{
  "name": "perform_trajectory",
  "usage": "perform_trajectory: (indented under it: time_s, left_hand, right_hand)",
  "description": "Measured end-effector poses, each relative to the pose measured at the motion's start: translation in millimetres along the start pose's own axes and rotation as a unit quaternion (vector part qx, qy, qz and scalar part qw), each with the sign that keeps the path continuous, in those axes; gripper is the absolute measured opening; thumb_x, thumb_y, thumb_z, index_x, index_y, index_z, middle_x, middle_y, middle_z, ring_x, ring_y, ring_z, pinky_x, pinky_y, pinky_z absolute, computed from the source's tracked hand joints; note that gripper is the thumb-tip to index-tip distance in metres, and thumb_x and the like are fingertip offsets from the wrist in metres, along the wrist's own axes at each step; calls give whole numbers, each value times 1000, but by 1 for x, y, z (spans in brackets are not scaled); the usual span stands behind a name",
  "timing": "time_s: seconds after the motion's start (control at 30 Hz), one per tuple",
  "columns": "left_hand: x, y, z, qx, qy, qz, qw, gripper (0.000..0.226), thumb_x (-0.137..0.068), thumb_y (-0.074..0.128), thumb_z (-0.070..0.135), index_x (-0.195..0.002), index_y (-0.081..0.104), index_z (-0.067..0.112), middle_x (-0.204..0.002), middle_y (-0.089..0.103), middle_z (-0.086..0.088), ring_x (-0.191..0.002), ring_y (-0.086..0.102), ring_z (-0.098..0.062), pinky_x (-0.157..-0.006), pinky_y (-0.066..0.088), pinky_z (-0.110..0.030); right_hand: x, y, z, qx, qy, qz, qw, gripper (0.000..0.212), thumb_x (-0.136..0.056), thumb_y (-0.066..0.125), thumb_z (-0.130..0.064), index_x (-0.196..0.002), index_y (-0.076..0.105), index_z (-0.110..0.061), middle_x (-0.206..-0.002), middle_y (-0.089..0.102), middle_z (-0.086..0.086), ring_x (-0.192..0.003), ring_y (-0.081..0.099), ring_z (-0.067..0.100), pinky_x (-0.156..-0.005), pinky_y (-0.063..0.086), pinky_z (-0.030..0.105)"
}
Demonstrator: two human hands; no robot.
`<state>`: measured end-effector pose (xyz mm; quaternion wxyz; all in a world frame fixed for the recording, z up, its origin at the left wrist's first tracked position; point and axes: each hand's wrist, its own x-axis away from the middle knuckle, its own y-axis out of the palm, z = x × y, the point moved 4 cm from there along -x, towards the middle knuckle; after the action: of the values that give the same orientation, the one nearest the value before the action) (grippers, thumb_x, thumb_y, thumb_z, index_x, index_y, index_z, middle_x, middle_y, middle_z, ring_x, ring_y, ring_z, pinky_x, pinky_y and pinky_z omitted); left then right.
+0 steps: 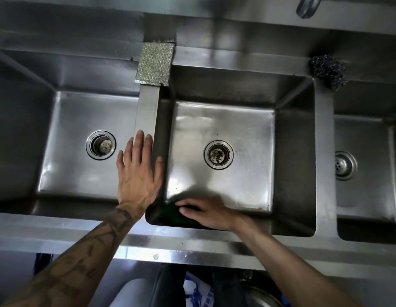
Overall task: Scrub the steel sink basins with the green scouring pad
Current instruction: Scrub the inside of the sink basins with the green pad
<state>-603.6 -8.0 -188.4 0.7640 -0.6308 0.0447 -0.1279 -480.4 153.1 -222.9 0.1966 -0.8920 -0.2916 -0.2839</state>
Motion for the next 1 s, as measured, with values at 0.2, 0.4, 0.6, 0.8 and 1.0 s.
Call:
perform_trajectory:
  time_s: [0.2, 0.4, 0.6, 0.8, 1.0]
  left_hand:
    - [1, 2, -1, 5, 11, 7, 1000, 65, -107, 34, 43, -163, 32, 10, -173, 29, -14, -153, 35, -40, -122, 32, -61]
    - [-1, 8, -4, 22, 15, 22, 999, 66, -106, 31, 45, -163, 31, 11, -172, 28, -16, -151, 35, -44, -121, 31, -63]
    - [0, 5, 0, 46, 17, 26, 998, 67, -106, 31, 44, -162, 32, 9, -171, 29, -19, -150, 35, -47, -121, 28, -64]
    - [2, -1, 6, 60, 10, 32, 998, 65, -105, 35, 39, -161, 35, 5, -169, 32, -22, -148, 38, -50, -120, 29, -65]
    - [1, 1, 4, 62, 17, 33, 997, 66, -104, 36, 41, -160, 35, 8, -170, 30, -19, -148, 37, -49, -118, 31, -65]
  right_hand:
    - [10, -6, 33, 66, 5, -34, 997, 30, -105, 51, -30, -132, 65, -28, -142, 51, -5, -122, 43, -1, -95, 26, -1]
    - [81, -56, 110, 132, 144, -40, 980, 31, -99, 53, -40, -130, 61, -42, -130, 46, -15, -123, 52, 14, -102, 40, 27]
    - [129, -81, 145, 146, 261, 39, 953, 36, -102, 47, -48, -136, 56, -41, -148, 39, -8, -134, 51, 21, -108, 37, 30]
    - [95, -51, 115, 92, 192, 64, 975, 41, -93, 64, -40, -134, 57, -38, -143, 40, -8, -134, 44, 20, -108, 34, 24]
    - [125, -84, 136, 148, 236, 39, 960, 36, -94, 64, -28, -130, 61, -33, -151, 41, -7, -137, 50, 20, -100, 34, 18]
